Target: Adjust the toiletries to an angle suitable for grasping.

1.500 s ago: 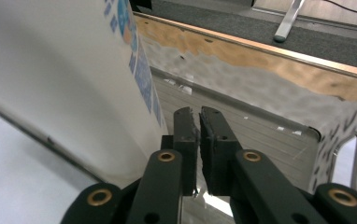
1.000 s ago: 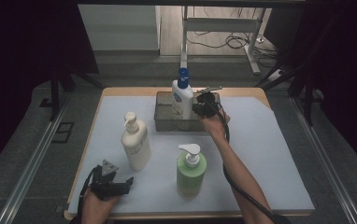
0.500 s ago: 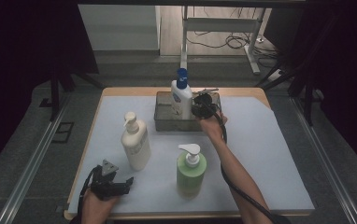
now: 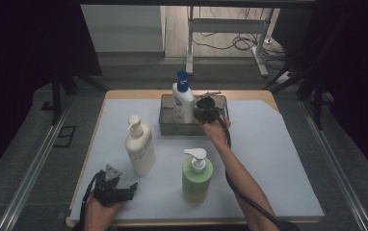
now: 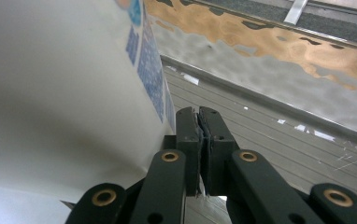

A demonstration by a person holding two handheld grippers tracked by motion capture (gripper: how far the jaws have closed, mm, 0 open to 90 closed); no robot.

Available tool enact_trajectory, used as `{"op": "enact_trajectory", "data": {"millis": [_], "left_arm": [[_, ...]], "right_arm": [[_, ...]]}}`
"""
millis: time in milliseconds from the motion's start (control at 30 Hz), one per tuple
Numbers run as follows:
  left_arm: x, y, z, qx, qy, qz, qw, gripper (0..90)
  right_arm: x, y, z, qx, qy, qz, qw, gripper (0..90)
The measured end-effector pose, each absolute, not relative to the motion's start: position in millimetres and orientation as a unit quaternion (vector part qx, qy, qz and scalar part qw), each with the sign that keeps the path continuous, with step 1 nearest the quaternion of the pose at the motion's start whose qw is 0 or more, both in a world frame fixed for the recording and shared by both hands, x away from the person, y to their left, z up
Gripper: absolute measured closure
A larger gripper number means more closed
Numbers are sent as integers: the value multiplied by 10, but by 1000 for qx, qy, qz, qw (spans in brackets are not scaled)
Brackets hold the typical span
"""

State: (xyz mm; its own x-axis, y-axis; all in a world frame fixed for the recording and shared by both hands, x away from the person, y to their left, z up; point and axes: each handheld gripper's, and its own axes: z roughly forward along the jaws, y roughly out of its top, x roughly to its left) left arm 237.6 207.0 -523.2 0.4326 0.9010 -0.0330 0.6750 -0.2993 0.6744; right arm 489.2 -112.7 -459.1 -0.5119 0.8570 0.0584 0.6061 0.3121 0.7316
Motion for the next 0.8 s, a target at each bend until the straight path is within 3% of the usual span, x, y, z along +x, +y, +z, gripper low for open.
{"op": "enact_trajectory", "data": {"millis": [800], "left_arm": [[2376, 2069, -5232, 785, 502, 180, 315, 123]], "right_arm": [[4886, -977, -4617, 456, 799, 352, 171, 873]]}}
